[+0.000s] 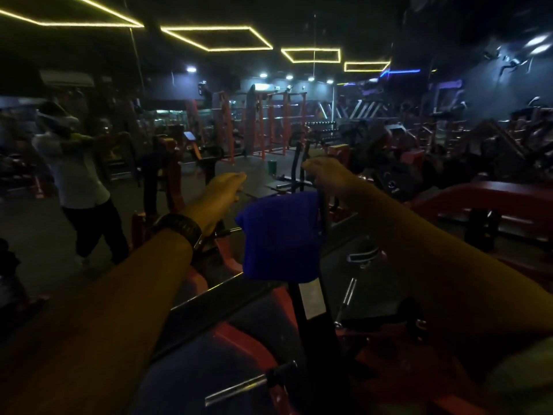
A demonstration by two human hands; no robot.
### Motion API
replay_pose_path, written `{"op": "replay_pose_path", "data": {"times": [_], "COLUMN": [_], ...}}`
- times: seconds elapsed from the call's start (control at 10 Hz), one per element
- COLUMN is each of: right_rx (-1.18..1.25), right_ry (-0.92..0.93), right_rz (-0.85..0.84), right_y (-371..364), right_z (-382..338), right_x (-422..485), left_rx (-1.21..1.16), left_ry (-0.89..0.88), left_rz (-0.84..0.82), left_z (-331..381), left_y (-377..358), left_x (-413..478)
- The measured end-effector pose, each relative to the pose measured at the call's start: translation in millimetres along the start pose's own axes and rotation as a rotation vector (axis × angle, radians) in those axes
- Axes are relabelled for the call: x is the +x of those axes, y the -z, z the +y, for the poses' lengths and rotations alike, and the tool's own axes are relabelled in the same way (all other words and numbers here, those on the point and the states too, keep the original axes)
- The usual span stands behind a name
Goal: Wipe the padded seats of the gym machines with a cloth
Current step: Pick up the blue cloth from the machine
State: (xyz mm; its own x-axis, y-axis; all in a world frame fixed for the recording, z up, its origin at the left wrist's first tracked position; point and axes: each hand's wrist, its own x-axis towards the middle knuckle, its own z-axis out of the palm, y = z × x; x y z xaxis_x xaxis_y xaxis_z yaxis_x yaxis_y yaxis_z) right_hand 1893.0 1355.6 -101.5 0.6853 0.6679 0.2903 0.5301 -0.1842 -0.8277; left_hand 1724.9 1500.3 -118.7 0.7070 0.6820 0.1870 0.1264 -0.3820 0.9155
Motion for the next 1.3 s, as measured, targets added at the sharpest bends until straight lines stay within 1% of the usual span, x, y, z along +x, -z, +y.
{"op": "replay_pose_path", "data": {"times": [0.1, 0.2, 0.3, 0.4, 0.5, 0.6, 0.7, 0.8, 0.9, 1.0, 1.1, 1.2, 1.3], "right_rx": [-0.068, -0.272, -0.365, -0.465, -0.54, -0.721, -0.779, -0.77, -0.644, -0.459, -0.266, -0.135, -0.121], "right_ry": [-0.011, -0.066, -0.094, -0.215, -0.281, -0.43, -0.524, -0.556, -0.565, -0.349, -0.21, 0.006, 0.101], "right_rz": [-0.006, -0.033, -0.08, -0.143, -0.181, -0.36, -0.404, -0.332, -0.195, 0.116, 0.219, 0.278, 0.305], "right_y": [-5, -18, -27, -42, -52, -64, -68, -68, -66, -72, -76, -68, -57], "right_z": [12, 37, 60, 90, 103, 119, 124, 127, 137, 151, 144, 124, 114], "right_x": [55, 124, 165, 211, 233, 261, 278, 288, 289, 290, 286, 272, 262], "left_rx": [0.044, 0.115, 0.101, 0.106, 0.21, 0.325, 0.356, 0.304, 0.293, 0.219, 0.072, -0.091, -0.03], "left_ry": [-0.024, 0.006, 0.053, 0.087, 0.085, 0.142, 0.252, 0.378, 0.332, 0.18, 0.107, -0.018, -0.144], "left_rz": [-0.013, -0.074, -0.105, -0.236, -0.373, -0.544, -0.652, -0.718, -0.73, -0.714, -0.688, -0.523, -0.32], "left_z": [-8, -25, -37, -83, -98, -108, -109, -111, -110, -110, -110, -104, -98], "left_y": [-12, -27, -36, -59, -70, -81, -86, -92, -93, -97, -103, -111, -110], "left_x": [56, 131, 173, 255, 278, 312, 325, 332, 333, 336, 335, 333, 337]}}
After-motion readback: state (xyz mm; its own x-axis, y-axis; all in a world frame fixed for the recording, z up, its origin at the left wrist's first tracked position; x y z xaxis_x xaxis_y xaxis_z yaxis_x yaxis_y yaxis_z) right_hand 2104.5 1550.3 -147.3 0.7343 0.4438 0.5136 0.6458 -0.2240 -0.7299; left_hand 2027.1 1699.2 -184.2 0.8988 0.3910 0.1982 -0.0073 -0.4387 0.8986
